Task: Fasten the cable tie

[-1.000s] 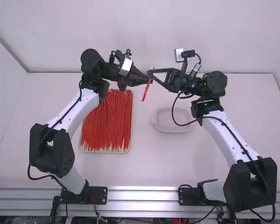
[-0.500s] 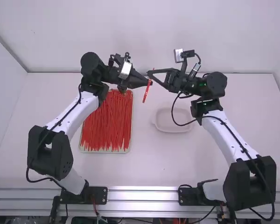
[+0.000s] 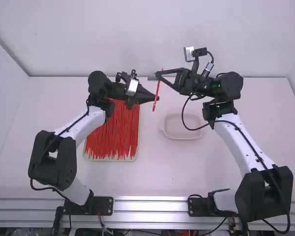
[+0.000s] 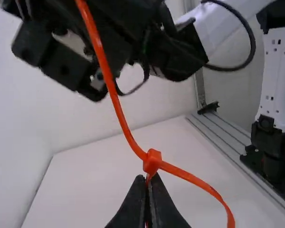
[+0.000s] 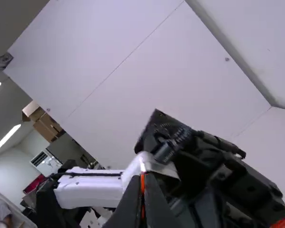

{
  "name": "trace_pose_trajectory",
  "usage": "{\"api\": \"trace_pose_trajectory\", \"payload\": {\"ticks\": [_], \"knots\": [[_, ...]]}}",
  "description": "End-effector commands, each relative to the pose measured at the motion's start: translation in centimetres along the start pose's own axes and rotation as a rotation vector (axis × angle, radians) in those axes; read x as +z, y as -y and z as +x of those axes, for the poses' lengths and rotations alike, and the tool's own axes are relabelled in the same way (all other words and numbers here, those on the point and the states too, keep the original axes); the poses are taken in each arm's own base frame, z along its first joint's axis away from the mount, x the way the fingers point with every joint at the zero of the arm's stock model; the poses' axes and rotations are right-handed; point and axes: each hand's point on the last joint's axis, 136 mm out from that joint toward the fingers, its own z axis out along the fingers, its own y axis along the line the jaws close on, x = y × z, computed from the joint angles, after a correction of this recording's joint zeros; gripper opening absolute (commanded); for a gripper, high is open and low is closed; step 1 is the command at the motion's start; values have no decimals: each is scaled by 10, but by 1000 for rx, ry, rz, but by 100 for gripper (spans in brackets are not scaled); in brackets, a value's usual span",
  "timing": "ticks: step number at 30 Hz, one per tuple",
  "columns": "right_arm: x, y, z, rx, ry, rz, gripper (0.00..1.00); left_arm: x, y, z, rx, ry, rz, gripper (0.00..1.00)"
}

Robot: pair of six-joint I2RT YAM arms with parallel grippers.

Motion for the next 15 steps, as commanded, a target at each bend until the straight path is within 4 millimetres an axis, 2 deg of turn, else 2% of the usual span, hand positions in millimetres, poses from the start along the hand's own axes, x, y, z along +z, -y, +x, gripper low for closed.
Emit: {"api": "trace_pose_trajectory", "payload": {"ticks": [1, 9, 15], "knots": [[0, -48, -44, -142, 101, -34, 0, 0, 19, 30, -103, -11, 66, 2], [-1, -62, -61, -182, 153, -38, 0, -2, 29, 46, -132, -12, 55, 2], [0, -66, -63, -192, 157, -43, 0, -2, 36, 47, -77, -9, 58, 2]]}}
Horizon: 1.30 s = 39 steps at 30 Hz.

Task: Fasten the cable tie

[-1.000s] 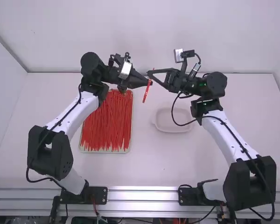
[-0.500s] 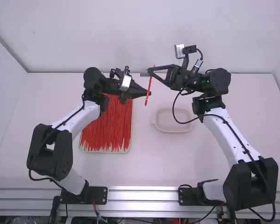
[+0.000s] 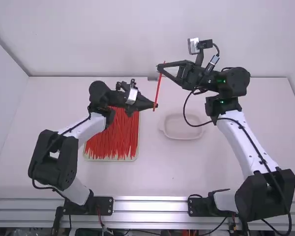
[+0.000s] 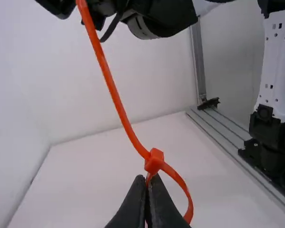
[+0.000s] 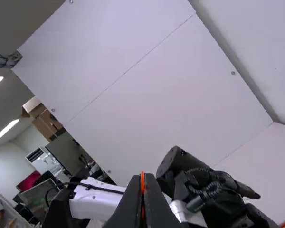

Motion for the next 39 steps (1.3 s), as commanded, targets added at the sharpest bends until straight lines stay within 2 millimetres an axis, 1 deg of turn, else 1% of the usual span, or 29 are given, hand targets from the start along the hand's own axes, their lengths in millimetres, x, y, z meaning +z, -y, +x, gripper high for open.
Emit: {"api": "trace_pose_trajectory", "payload": {"ticks": [1, 6, 9, 10, 12, 14, 15, 16, 19, 20, 22, 23, 24, 25, 26, 29, 31, 32, 34, 35, 39], "knots": [[0, -42, -45, -128, 142, -21, 0, -1, 20, 23, -81, -12, 75, 2], [0, -42, -44, -137, 138, -23, 0, -1, 19, 22, -89, -12, 73, 2], [1, -41, -42, -131, 124, -23, 34, -1, 20, 22, -88, -12, 75, 2], [1, -39, -41, -116, 120, -16, 48, -1, 19, 22, -97, -12, 72, 2], [1, -38, -40, -116, 114, -15, 57, -1, 20, 22, -94, -13, 75, 2], [1, -38, -35, -135, 86, -20, 72, -1, 19, 21, -91, -12, 71, 2], [2, -34, -32, -111, 73, -10, 75, -1, 19, 20, -80, -12, 72, 2], [2, -33, -31, -107, 71, -8, 76, -1, 19, 20, -78, -11, 72, 2], [0, -17, -26, -63, 50, 35, 80, -1, 20, 14, -61, -10, 71, 2], [0, -16, -26, -58, 49, 40, 80, -2, 20, 13, -61, -10, 69, 2], [-6, -7, -25, -30, 38, 66, 81, -10, 16, 8, -46, -13, 45, 2], [-8, -4, -24, -21, 32, 74, 82, -12, 13, 6, -48, -11, 27, 2], [-12, -1, -24, -13, 25, 85, 82, -18, 5, 1, -69, -2, -23, 2], [-13, 0, -24, -11, 24, 88, 83, -19, 3, 0, -74, 1, -35, 2], [-18, 5, -23, -4, 19, 105, 84, -25, -5, -4, -85, 14, -85, 2], [-27, 15, -23, 32, 25, 135, 85, -36, -17, -12, -91, 40, -161, 2], [-29, 18, -22, 37, 27, 140, 86, -40, -21, -16, -100, 52, -188, 2], [-30, 23, -18, 52, 27, 145, 86, -45, -26, -22, -115, 63, -210, 2], [-30, 26, -15, 64, 24, 147, 86, -48, -29, -27, -123, 68, -216, 2], [-28, 29, -10, 78, 19, 146, 85, -50, -33, -33, -136, 71, -220, 2], [-22, 35, 3, 87, 1, 140, 86, -49, -41, -48, -164, 73, -205, 2]]}}
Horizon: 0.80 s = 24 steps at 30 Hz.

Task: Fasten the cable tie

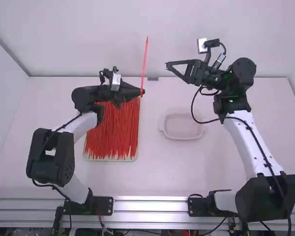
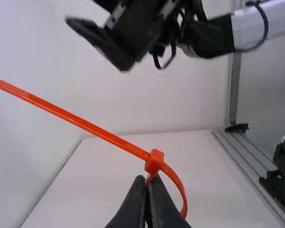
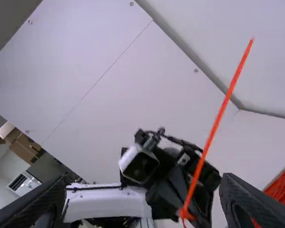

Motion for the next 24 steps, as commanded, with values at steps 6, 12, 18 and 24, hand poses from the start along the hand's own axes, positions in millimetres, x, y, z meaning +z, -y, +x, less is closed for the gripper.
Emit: {"api": "trace_pose_trajectory", "payload": {"ticks": [6, 12, 18, 24], "knots": [[15, 4, 19, -4, -6, -7, 80, 4, -15, -31, -71, 15, -8, 2], [24, 1, 26, -19, -15, -20, 71, 6, -17, -45, -105, 26, -6, 2], [38, -6, 35, -28, -31, -42, 63, 19, -5, -46, -116, 15, 51, 2], [43, -10, 38, -36, -32, -50, 59, 26, 3, -45, -97, 11, 82, 2]]}}
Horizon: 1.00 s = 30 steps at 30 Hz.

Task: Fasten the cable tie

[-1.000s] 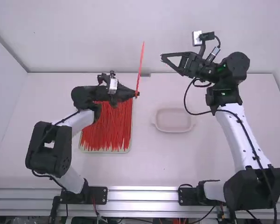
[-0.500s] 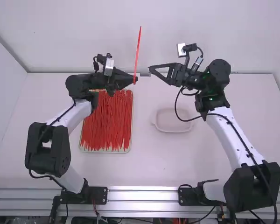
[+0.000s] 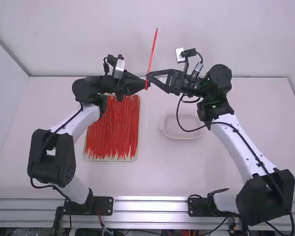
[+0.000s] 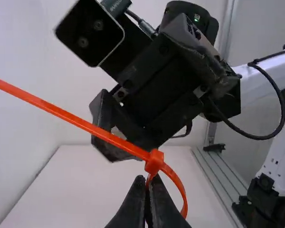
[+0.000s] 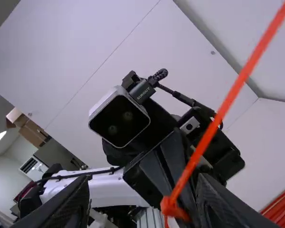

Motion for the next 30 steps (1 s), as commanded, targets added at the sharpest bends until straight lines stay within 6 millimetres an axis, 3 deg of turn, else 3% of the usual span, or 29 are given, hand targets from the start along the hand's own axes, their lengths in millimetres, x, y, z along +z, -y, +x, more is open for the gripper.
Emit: {"api": "trace_pose_trajectory", "payload": {"ticks": [1, 8, 30], "knots": [[-3, -2, -3, -21, 16, 5, 55, 2, 2, -6, 25, -2, 13, 2], [-2, -3, -2, -21, 14, 3, 48, 4, 2, -6, 24, 1, 15, 2], [0, 3, -3, -36, 30, 27, 40, 5, 1, -8, 26, 15, 6, 2]]}}
